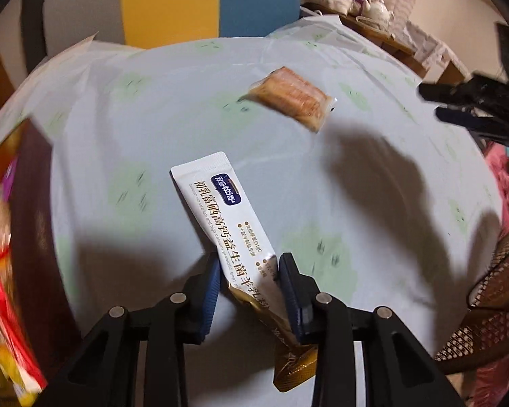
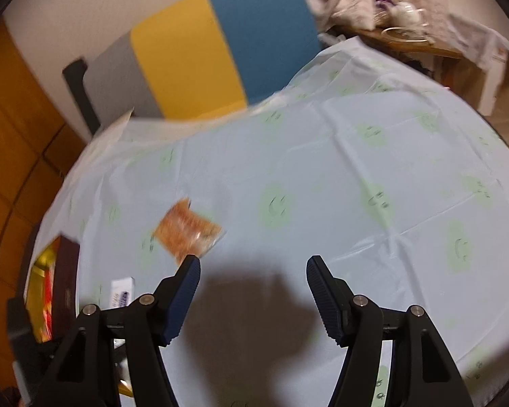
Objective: Organize snacks
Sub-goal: 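Hold the stick pack in the left tool while the right tool grasps the clear brown snack bag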
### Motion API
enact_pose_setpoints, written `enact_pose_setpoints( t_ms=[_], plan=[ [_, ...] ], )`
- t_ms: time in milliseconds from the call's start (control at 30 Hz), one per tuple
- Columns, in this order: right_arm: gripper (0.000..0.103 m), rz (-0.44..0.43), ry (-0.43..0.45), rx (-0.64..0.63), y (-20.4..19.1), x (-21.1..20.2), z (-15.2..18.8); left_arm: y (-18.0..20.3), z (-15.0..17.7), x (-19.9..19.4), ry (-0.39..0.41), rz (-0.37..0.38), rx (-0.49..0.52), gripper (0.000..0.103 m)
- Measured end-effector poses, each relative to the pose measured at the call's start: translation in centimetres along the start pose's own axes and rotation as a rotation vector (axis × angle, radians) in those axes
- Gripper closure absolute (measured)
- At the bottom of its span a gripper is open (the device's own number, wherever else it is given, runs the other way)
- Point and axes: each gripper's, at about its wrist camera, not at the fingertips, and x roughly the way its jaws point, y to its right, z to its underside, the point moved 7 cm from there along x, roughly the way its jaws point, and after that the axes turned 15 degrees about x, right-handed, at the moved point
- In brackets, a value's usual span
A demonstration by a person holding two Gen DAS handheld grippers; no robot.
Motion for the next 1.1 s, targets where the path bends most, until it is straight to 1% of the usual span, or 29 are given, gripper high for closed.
enact_pose_setpoints(
  t_ms=[33,67,133,233,300,433,500,633,700,733,800,867,900,933,967,1033,1100],
  plan=[
    [0.035,0.009,-0.017,-0.032,-0.5,0.4,0.5,-0.2,0.8,-0.4,0.016,0.003,-0.005,0.067],
    [0.026,0.013,-0.038,-0.064,-1.0,0.9,1.1,-0.4,1.1,-0.6,0.031,0.0,0.0,0.067],
    [0.019,0.016,-0.083,-0.118,-2.0,1.7,2.3,-0.2,1.9,-0.8,0.063,-0.002,-0.006,0.067],
    [0.019,0.004,-0.128,-0.202,-3.8,2.7,3.8,0.1,1.7,-0.7,0.096,0.006,-0.026,0.067],
    [0.019,0.021,-0.141,-0.243,-4.9,3.3,4.1,0.3,1.3,-0.4,0.1,0.0,-0.032,0.066],
    [0.019,0.073,-0.136,-0.356,-8.0,5.2,3.3,0.3,1.5,-0.5,0.115,0.002,-0.032,0.066],
    [0.019,0.111,-0.13,-0.396,-8.9,6.7,2.6,0.1,1.6,-0.6,0.131,0.017,-0.047,0.066],
    [0.018,0.133,-0.133,-0.465,-10.7,9.5,1.8,0.0,2.1,-0.8,0.156,0.028,-0.061,0.066],
    [0.018,0.167,-0.124,-0.49,-11.3,11.0,1.2,0.0,2.2,-0.9,0.159,0.028,-0.06,0.066],
    [0.016,0.178,-0.117,-0.5,-11.5,11.6,0.9,0.0,2.2,-0.9,0.161,0.028,-0.057,0.066],
    [0.008,0.186,-0.117,-0.516,-11.6,12.4,0.5,-0.1,2.3,-0.8,0.167,0.034,-0.061,0.066],
    [0.007,0.186,-0.13,-0.523,-11.7,13.2,0.3,-0.1,2.5,-0.9,0.17,0.039,-0.066,0.066],
    [0.007,0.18,-0.142,-0.524,-11.7,13.5,0.4,-0.1,2.5,-1.0,0.173,0.039,-0.067,0.066],
    [0.016,0.172,-0.161,-0.52,-11.6,13.8,0.6,-0.1,2.6,-1.0,0.174,0.038,-0.069,0.066],
    [0.04,0.164,-0.176,-0.515,-11.7,14.0,0.9,-0.1,2.7,-1.1,0.175,0.037,-0.07,0.066],
    [0.04,0.16,-0.17,-0.515,-11.5,13.7,1.3,-0.1,2.8,-1.1,0.175,0.036,-0.071,0.066],
    [0.041,0.156,-0.185,-0.533,-11.2,12.9,2.5,-0.1,3.0,-1.2,0.178,0.034,-0.069,0.066]
  ],
)
